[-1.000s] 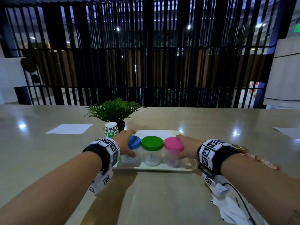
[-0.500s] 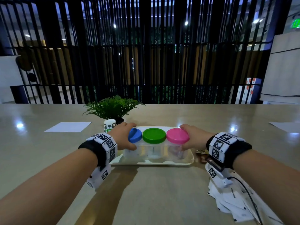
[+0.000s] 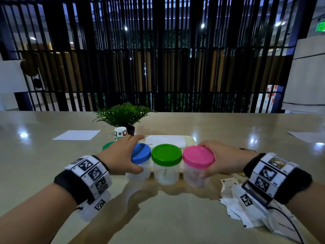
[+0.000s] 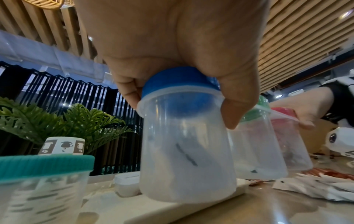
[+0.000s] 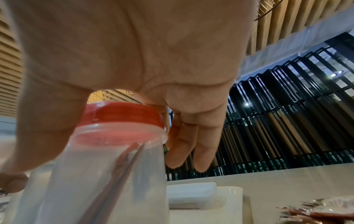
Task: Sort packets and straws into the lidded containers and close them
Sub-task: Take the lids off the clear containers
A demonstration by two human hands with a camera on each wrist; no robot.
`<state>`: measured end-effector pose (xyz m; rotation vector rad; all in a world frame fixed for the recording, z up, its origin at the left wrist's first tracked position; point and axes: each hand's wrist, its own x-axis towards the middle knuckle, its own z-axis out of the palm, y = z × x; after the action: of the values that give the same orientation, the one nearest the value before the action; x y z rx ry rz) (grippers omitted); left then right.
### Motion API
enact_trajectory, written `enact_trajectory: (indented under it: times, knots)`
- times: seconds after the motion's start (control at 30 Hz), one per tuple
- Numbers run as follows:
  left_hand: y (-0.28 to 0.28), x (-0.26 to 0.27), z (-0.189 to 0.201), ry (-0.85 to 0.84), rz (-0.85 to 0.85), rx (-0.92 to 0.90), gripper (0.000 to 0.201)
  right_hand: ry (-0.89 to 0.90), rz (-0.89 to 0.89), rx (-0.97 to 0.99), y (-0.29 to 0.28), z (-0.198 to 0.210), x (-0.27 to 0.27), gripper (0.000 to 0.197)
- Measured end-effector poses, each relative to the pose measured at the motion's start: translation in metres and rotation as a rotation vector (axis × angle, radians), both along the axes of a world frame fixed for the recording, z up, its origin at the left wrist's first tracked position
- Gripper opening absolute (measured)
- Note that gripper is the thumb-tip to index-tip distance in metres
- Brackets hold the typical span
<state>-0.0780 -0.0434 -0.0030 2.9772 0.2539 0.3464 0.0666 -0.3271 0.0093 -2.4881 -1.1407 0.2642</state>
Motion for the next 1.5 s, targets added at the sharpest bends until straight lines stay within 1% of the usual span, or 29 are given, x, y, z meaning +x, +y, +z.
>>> enact_trajectory:
  times: [0.13, 0.37, 0.5, 0.7, 0.77, 0.83, 0.87, 0.9, 0.97, 1.03, 1.1, 1.2, 1.3, 1.5]
  knots:
    - [-0.014, -0.018, -0.009, 0.022, -0.009, 0.023, 0.103, -0.023, 0.034, -0.065, -0.009, -0.004, -0.015, 0.09]
    - [-0.026, -0.032, -0.025, 0.092, -0.011, 0.014, 0.104, 0.049, 0.059, -0.135, -0.019, -0.021, -0.025, 0.088]
    - [-0.033, -0.037, -0.032, 0.139, -0.013, 0.004, 0.103, 0.068, 0.054, -0.165, -0.021, -0.033, -0.029, 0.091]
    - [-0.036, -0.04, -0.034, 0.167, 0.003, 0.018, 0.1, 0.06, 0.047, -0.173, -0.021, -0.036, -0.032, 0.098]
    - [-0.037, -0.042, -0.032, 0.23, -0.006, 0.049, 0.106, 0.056, 0.051, -0.189, -0.022, -0.034, -0.034, 0.098]
    - [-0.042, -0.043, -0.026, 0.307, -0.032, 0.069, 0.123, 0.033, 0.052, -0.205, -0.023, -0.029, -0.038, 0.102]
    - [-0.047, -0.042, -0.021, 0.318, -0.056, 0.076, 0.129, 0.015, 0.04, -0.207, -0.023, -0.025, -0.04, 0.107]
    - [-0.053, -0.039, -0.016, 0.305, -0.087, 0.079, 0.13, -0.008, 0.025, -0.213, -0.021, -0.02, -0.042, 0.11]
    - [-0.069, -0.029, -0.008, 0.278, -0.149, 0.079, 0.122, -0.076, 0.017, -0.268, -0.014, -0.011, -0.047, 0.107]
    - [-0.087, -0.017, -0.005, 0.312, -0.183, 0.083, 0.112, -0.148, 0.015, -0.383, -0.005, -0.005, -0.053, 0.099]
    - [-0.099, -0.007, -0.007, 0.377, -0.172, 0.084, 0.105, -0.207, -0.009, -0.454, 0.003, -0.005, -0.057, 0.092]
    - [-0.104, 0.0, -0.01, 0.422, -0.128, 0.056, 0.094, -0.227, -0.041, -0.475, 0.009, -0.005, -0.06, 0.087]
    - [-0.104, 0.002, -0.009, 0.425, -0.126, 0.065, 0.089, -0.22, -0.032, -0.492, 0.011, -0.002, -0.057, 0.086]
    - [-0.102, 0.007, -0.008, 0.42, -0.131, 0.055, 0.088, -0.241, -0.022, -0.515, 0.013, -0.001, -0.052, 0.082]
